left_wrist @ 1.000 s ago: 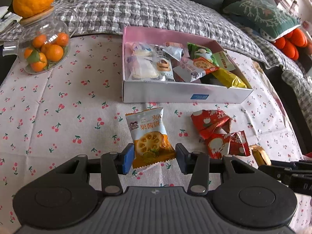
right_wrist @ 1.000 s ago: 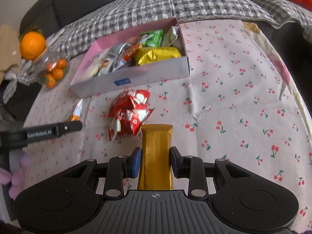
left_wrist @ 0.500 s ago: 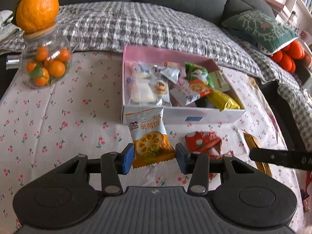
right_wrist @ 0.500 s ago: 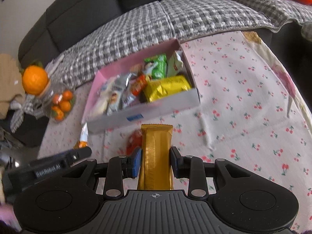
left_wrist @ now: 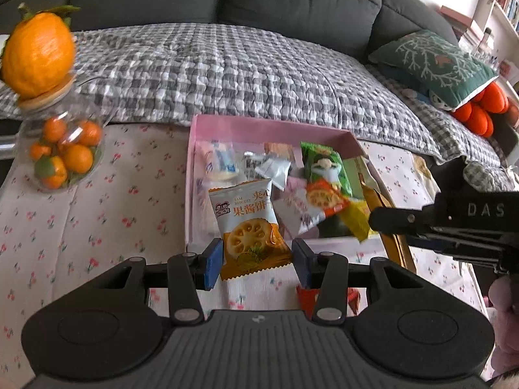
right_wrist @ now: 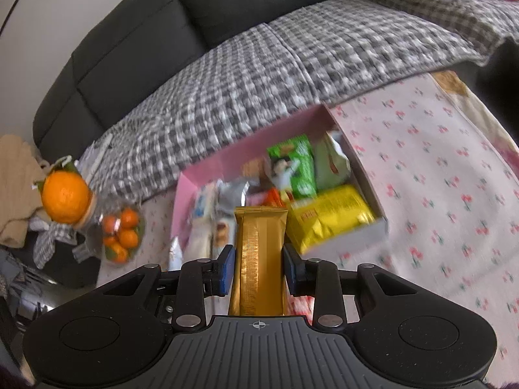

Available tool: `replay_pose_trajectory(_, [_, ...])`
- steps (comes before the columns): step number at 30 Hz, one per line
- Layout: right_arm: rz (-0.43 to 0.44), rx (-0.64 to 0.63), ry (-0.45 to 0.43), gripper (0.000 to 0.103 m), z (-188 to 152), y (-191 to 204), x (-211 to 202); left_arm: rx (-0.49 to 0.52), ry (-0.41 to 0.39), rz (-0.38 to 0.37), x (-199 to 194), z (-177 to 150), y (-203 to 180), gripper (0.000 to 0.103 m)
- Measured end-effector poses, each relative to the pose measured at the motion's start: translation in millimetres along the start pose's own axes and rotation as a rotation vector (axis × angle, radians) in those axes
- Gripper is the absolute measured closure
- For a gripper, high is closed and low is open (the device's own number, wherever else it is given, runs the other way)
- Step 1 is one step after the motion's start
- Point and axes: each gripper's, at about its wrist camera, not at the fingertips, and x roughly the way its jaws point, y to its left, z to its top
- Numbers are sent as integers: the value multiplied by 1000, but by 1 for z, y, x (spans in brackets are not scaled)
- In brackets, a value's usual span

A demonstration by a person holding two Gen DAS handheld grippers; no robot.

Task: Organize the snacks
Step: 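Carry the biscuit packet and gold bar over the pink box, then lower both snacks into the box and open both tools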

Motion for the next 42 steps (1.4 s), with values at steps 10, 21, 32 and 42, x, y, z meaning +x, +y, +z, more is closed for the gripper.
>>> replay_pose_trajectory(10, [52, -34, -46, 72, 40, -3, 47, 77, -18, 3, 46, 35, -6, 61])
replay_pose_trajectory(21, [53, -57, -56, 72, 58, -11, 82, 123, -28, 15, 76, 49, -9, 61])
replay_pose_trajectory(32, [55, -52, -47, 58, 60, -14, 92, 126, -48, 50, 85, 51, -10, 45])
replay_pose_trajectory(42, [15, -121, -72, 19, 54, -1, 58, 134, -43, 70, 64, 46, -10, 26])
